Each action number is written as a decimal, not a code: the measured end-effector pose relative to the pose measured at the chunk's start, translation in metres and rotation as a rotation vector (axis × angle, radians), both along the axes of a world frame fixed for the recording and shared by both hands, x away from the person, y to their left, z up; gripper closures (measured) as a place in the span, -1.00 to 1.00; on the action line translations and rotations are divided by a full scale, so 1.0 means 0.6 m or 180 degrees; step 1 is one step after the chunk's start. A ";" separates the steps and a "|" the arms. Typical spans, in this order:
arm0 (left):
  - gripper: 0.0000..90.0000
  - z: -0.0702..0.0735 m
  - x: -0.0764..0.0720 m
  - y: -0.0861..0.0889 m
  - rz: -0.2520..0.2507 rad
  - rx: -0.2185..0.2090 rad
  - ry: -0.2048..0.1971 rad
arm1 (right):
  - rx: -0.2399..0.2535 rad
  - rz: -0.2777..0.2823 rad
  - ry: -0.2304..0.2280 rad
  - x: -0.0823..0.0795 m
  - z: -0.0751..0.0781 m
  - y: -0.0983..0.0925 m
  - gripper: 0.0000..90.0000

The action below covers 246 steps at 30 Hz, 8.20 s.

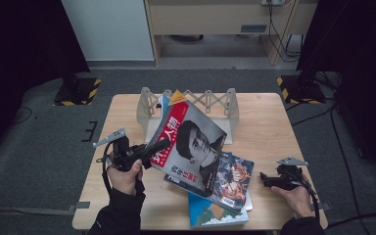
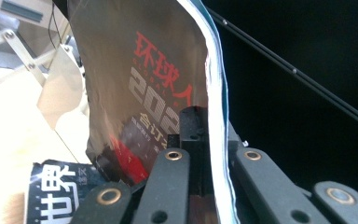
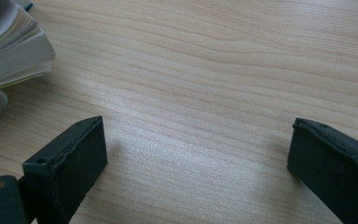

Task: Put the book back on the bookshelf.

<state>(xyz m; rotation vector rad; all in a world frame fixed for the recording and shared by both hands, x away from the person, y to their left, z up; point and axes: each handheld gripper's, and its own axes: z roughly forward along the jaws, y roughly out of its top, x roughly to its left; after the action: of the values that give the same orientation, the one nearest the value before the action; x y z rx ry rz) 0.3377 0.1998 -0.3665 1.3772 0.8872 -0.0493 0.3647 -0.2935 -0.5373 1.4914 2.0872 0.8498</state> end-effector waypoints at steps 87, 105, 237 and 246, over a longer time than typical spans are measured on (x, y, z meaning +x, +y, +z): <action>0.92 0.040 0.030 0.226 0.0920 0.0274 -0.0095 | 0.0037 0.0016 -0.0018 0.000 -0.004 0.001 -0.98; 0.92 0.044 0.093 0.195 0.1128 0.0707 -0.0069 | 0.0033 0.0020 -0.0019 0.000 -0.004 0.002 -0.99; -0.12 0.009 0.059 0.154 0.1793 0.1181 -0.0539 | 0.0022 0.0053 -0.0025 0.001 -0.004 0.002 -0.99; -0.25 -0.042 0.040 0.143 0.1610 0.1289 -0.0515 | 0.0020 0.0049 -0.0024 0.001 -0.004 0.002 -0.99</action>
<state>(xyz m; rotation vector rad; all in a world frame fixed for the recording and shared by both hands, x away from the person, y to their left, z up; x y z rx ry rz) 0.3616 0.2854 -0.3917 1.4599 1.1228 0.6509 0.3653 -0.2925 -0.5397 1.4750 2.0949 0.8671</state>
